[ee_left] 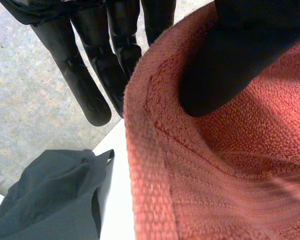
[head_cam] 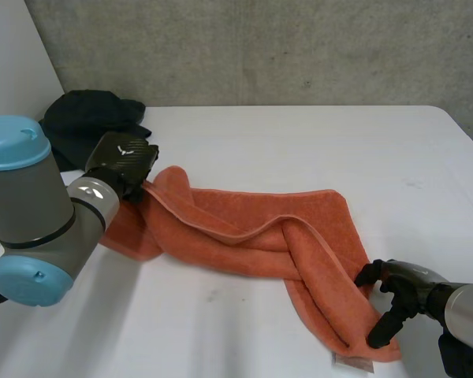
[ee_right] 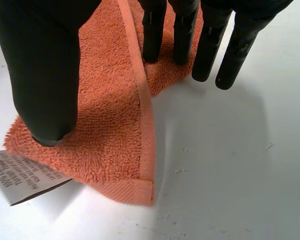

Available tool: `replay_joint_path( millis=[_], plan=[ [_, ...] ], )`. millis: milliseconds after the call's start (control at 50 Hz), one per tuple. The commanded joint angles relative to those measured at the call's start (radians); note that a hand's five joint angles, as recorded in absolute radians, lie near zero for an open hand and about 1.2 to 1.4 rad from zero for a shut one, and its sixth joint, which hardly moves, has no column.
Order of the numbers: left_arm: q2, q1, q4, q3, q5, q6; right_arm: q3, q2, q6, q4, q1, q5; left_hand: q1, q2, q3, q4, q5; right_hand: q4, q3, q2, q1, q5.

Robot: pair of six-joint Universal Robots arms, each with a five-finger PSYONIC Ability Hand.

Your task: Fold the laundry.

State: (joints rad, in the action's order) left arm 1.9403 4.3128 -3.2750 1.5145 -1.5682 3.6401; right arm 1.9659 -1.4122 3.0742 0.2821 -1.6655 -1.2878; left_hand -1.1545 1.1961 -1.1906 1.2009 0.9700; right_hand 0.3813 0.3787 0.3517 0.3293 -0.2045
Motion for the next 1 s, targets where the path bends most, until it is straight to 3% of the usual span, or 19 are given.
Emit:
replay_joint_path(
  millis=[20, 160, 280, 460, 620, 760, 840, 900, 1000],
  plan=[
    [-0.011, 0.013, 0.000, 0.003, -0.001, -0.001, -0.022, 0.065, 0.038, -0.029, -0.037, -0.008, -0.242, 0.200, -0.206, 0.195, 0.252, 0.112, 0.114, 0.141, 0.164, -0.114],
    [-0.011, 0.028, 0.000, 0.003, 0.000, -0.001, -0.044, 0.085, 0.061, -0.058, -0.103, -0.025, -0.242, 0.200, -0.206, 0.195, 0.252, 0.378, 0.381, 0.408, 0.430, -0.381],
    [-0.026, 0.030, 0.000, 0.001, 0.000, -0.001, -0.067, 0.084, 0.106, -0.070, -0.181, -0.038, -0.242, 0.200, -0.206, 0.195, 0.252, 1.014, 1.017, 1.044, 1.066, -1.017],
    [-0.093, 0.057, 0.000, -0.005, -0.001, -0.003, -0.286, 0.053, 0.081, -0.040, -0.198, -0.039, -0.242, 0.200, -0.206, 0.195, 0.252, 1.015, 1.018, 1.045, 1.067, -1.017],
    [-0.175, 0.105, 0.000, -0.011, 0.004, -0.020, -0.490, -0.002, -0.104, 0.055, -0.204, -0.038, -0.242, 0.200, -0.206, 0.195, 0.252, 1.015, 1.018, 1.045, 1.067, -1.017],
    [-0.175, 0.107, 0.000, -0.002, 0.002, -0.023, -0.529, 0.010, -0.181, -0.006, -0.217, -0.048, -0.242, 0.200, -0.206, 0.195, 0.252, 1.015, 1.018, 1.045, 1.067, -1.017],
    [-0.173, 0.110, 0.000, -0.002, -0.001, -0.023, -0.571, 0.016, -0.262, -0.116, -0.240, -0.109, -0.242, 0.200, -0.206, 0.195, 0.252, 1.015, 1.018, 1.045, 1.067, -1.017],
    [-0.175, 0.119, -0.002, -0.002, -0.003, -0.021, -0.648, 0.064, -0.407, -0.223, -0.307, -0.230, -0.242, 0.200, -0.206, 0.195, 0.252, 1.015, 1.018, 1.045, 1.067, -1.017],
    [-0.178, 0.133, 0.002, 0.006, -0.012, -0.026, -0.688, 0.130, -0.540, -0.222, -0.353, -0.289, -0.242, 0.200, -0.206, 0.195, 0.252, 1.015, 1.018, 1.045, 1.067, -1.017]
  ],
)
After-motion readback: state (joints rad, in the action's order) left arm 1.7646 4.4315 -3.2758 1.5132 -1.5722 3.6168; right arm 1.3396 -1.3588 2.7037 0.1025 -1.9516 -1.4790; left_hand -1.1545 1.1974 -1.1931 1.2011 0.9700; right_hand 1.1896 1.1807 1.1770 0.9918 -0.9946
